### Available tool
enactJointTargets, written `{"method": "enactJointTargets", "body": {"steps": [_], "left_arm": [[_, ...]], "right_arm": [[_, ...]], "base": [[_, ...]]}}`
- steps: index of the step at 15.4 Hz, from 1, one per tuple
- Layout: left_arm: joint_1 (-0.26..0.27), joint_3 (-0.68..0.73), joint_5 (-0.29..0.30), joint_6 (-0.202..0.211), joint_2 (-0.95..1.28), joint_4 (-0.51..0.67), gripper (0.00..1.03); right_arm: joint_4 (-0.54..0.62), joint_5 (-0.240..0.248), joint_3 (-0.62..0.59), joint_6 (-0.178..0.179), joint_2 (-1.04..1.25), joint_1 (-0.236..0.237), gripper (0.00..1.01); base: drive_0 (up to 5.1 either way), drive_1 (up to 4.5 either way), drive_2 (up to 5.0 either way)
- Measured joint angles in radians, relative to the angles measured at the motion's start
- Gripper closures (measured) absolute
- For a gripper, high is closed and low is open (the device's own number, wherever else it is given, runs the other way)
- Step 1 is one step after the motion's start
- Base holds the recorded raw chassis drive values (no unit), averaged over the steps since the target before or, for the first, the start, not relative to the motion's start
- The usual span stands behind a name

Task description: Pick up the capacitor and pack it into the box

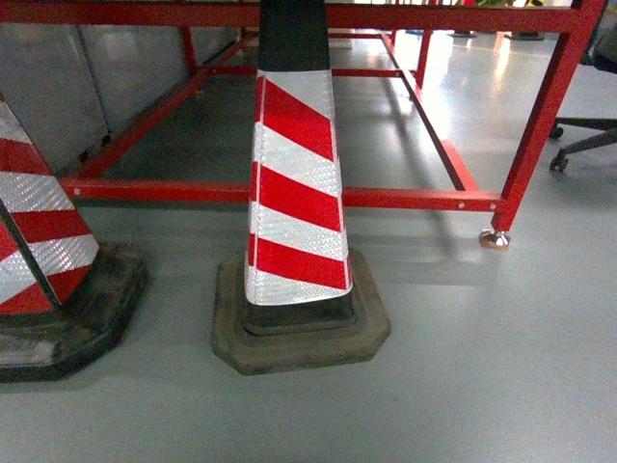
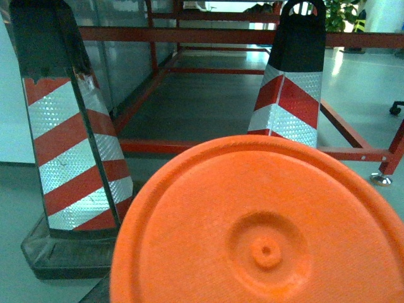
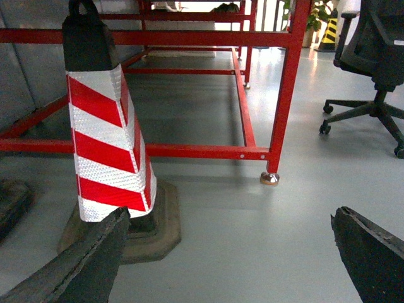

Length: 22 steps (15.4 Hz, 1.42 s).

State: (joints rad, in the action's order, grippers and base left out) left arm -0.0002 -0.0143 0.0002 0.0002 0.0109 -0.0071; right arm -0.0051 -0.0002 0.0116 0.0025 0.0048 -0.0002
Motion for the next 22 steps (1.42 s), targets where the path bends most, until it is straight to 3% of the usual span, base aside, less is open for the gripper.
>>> {"method": "enactJointTargets", "body": {"steps": [22], "left_arm": [[0.0, 0.0, 0.0, 0.0, 0.0, 0.001, 0.6]], "right_arm": [[0.0, 0.0, 0.0, 0.001, 0.0, 0.0, 0.03]], "base": [[0.0, 0.0, 0.0]]}}
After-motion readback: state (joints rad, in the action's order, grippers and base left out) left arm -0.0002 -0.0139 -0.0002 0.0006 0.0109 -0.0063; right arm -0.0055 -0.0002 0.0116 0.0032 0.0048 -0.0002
